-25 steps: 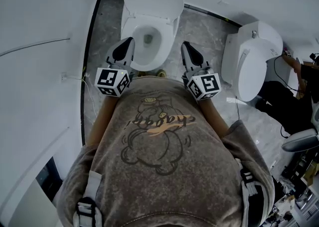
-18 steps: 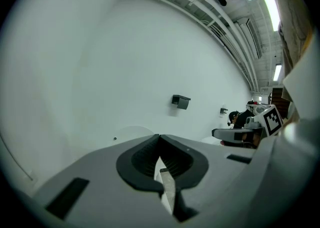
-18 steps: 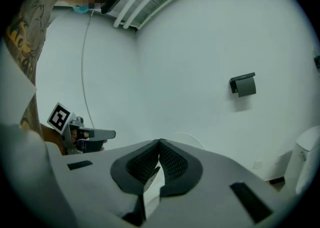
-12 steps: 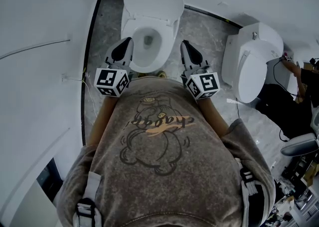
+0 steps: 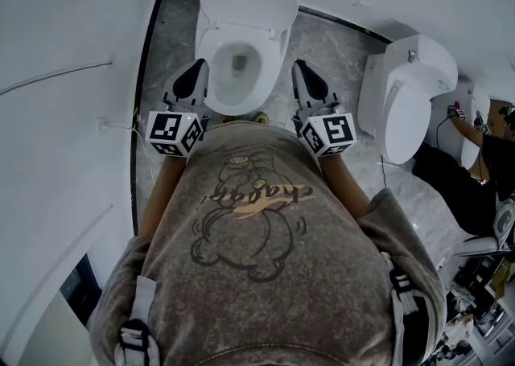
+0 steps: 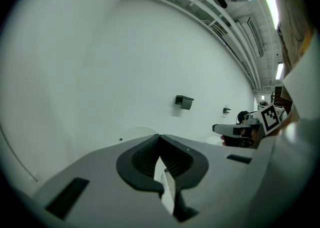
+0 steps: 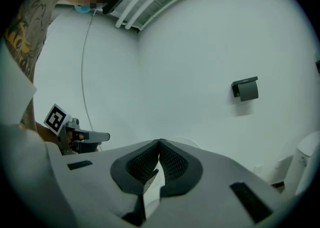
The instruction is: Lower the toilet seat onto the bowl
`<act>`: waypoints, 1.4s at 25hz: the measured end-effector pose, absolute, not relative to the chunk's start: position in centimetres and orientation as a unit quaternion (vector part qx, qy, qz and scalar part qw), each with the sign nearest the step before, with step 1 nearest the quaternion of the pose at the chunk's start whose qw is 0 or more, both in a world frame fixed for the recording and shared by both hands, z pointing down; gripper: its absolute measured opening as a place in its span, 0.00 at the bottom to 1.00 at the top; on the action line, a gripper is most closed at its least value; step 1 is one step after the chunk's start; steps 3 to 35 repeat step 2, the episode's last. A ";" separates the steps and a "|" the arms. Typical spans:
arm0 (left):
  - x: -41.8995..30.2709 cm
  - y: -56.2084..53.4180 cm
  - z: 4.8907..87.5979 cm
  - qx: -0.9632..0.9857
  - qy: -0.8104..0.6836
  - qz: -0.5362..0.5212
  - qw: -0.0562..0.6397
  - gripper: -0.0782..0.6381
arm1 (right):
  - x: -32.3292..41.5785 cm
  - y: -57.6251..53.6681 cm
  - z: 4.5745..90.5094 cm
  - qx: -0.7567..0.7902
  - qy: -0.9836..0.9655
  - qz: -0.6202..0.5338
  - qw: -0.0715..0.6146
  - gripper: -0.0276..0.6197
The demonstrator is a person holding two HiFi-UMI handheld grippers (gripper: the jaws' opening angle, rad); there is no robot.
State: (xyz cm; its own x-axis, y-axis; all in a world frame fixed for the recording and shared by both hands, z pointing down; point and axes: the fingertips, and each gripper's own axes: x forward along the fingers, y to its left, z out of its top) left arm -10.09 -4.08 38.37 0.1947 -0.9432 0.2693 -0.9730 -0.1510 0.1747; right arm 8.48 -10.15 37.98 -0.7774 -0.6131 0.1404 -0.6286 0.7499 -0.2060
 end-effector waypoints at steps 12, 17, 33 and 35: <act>-10.4 -4.0 38.4 0.756 -0.634 0.047 0.154 0.12 | 8.3 -10.1 38.0 0.330 -0.936 0.119 0.033 0.08; -10.4 -4.0 38.4 0.756 -0.634 0.047 0.154 0.12 | 8.3 -10.1 38.0 0.330 -0.936 0.119 0.033 0.08; -10.4 -4.0 38.4 0.756 -0.634 0.047 0.154 0.12 | 8.3 -10.1 38.0 0.330 -0.936 0.119 0.033 0.08; -10.4 -4.0 38.4 0.756 -0.634 0.047 0.154 0.12 | 8.3 -10.1 38.0 0.330 -0.936 0.119 0.033 0.08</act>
